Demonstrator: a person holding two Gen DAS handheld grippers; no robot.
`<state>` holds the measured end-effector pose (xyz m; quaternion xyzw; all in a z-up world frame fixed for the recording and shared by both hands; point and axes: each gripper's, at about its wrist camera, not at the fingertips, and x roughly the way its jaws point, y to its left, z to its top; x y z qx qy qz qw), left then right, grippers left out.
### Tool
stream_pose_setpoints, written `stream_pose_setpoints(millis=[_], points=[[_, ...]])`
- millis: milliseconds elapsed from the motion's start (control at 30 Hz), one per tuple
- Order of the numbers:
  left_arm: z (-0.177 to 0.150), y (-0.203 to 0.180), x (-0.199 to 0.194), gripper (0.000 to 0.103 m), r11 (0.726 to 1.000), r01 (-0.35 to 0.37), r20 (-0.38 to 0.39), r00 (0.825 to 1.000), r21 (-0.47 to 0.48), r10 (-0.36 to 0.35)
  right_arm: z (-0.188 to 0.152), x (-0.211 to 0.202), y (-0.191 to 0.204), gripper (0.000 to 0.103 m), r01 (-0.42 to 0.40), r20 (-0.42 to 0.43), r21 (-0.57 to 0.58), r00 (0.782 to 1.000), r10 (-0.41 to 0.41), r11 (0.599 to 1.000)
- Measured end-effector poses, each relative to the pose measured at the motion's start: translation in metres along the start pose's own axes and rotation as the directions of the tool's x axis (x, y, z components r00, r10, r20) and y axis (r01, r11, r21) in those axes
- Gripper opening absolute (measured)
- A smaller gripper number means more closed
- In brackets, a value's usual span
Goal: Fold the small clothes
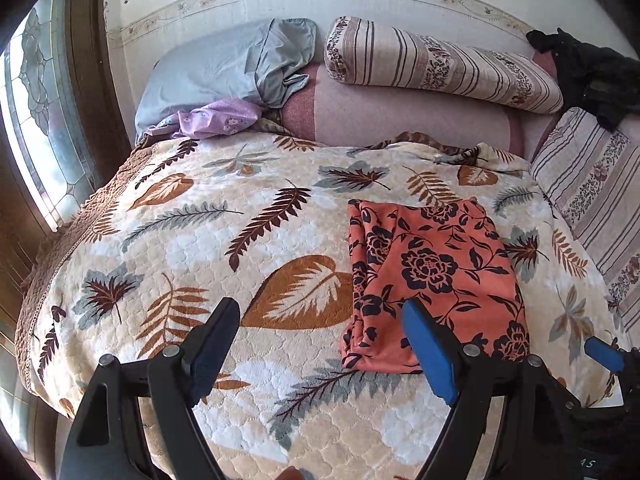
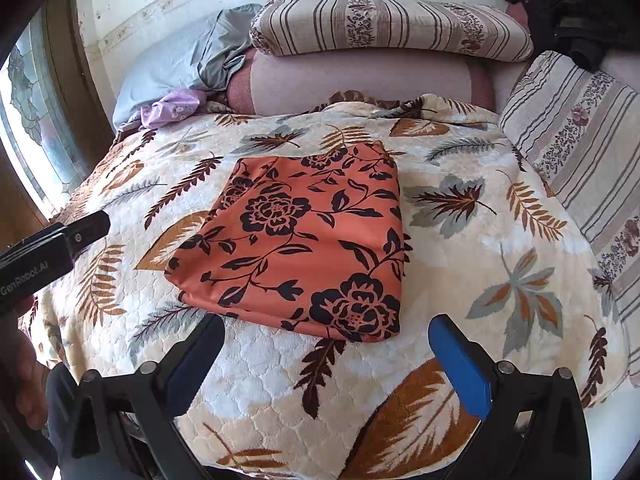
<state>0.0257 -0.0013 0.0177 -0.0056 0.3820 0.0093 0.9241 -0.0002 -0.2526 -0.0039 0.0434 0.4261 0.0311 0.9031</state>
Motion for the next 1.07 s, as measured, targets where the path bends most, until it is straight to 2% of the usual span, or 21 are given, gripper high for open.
stream_pose_setpoints(millis=[433, 867, 900, 967, 1067], points=[[0.017, -0.04, -0.007, 0.085, 0.997, 0.009, 0.023, 1.0, 0.078, -0.011, 0.017, -0.003, -0.017, 0.103, 0.019, 0.046, 0.021, 0.999, -0.02, 1.0], [0.019, -0.048, 0.003, 0.085, 0.996, 0.045, 0.009, 0.999, 0.081, -0.046, 0.026, 0.0, -0.02, 0.103, 0.055, 0.061, 0.0, 0.997, -0.054, 0.999], [0.019, -0.048, 0.003, 0.086, 0.996, 0.045, 0.016, 0.999, 0.079, -0.047, 0.026, 0.001, -0.019, 0.103, 0.055, 0.059, -0.004, 0.997, -0.055, 0.998], [0.02, -0.047, 0.004, 0.096, 0.996, 0.047, 0.023, 0.999, 0.07, -0.049, 0.028, 0.004, -0.017, 0.103, 0.053, 0.057, -0.009, 0.997, -0.053, 0.999], [0.022, -0.045, 0.009, 0.099, 0.996, 0.063, 0.016, 0.998, 0.062, -0.064, 0.03, 0.008, -0.015, 0.103, 0.055, 0.052, -0.014, 0.997, -0.054, 0.998]])
